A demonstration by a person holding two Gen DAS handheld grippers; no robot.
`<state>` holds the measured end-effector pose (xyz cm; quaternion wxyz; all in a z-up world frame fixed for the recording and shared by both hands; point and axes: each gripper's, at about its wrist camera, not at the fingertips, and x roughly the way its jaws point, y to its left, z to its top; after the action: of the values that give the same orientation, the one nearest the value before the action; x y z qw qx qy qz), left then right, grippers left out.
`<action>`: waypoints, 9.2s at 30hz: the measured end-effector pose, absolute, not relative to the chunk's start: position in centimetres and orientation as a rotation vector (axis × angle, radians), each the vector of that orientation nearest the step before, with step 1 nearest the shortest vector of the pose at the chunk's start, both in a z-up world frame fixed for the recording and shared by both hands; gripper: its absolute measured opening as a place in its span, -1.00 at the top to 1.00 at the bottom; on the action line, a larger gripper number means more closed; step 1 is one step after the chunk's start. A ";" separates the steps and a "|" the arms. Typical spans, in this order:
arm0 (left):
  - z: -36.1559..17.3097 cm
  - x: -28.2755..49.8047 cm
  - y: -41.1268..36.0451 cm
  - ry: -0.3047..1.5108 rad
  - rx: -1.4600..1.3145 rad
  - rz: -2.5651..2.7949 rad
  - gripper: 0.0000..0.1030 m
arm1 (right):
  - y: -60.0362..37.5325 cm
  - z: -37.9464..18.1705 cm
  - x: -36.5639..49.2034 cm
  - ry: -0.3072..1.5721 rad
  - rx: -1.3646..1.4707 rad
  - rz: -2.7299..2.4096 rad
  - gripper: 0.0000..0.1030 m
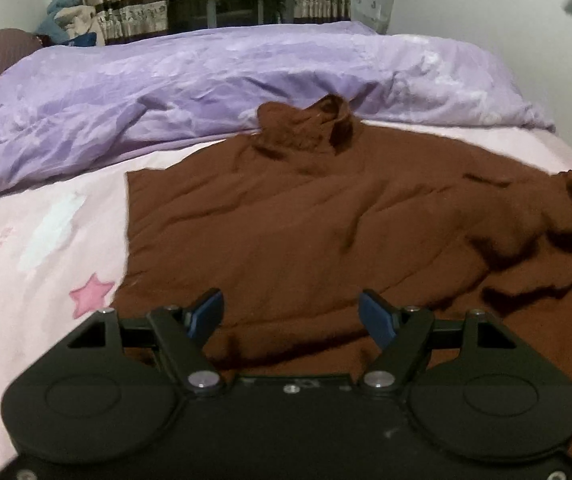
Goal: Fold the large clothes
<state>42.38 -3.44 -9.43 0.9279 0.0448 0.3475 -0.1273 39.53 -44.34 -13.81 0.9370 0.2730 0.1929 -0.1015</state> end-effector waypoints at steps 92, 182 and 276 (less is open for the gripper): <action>-10.3 42.8 3.3 0.692 0.057 -0.064 -0.58 | -15.2 -12.2 40.2 0.418 0.209 0.166 -0.13; -16.6 54.2 -8.2 0.612 0.171 -0.109 -0.86 | -23.4 -17.6 51.0 0.559 0.184 0.020 0.16; -12.6 33.4 -3.9 0.493 0.115 0.036 -0.83 | -22.0 -16.2 32.1 0.514 0.076 0.151 -0.12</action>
<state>33.38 -3.90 -12.62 0.9680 0.0567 0.2437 0.0178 32.06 -21.95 -16.25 0.9637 0.0378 0.2537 0.0747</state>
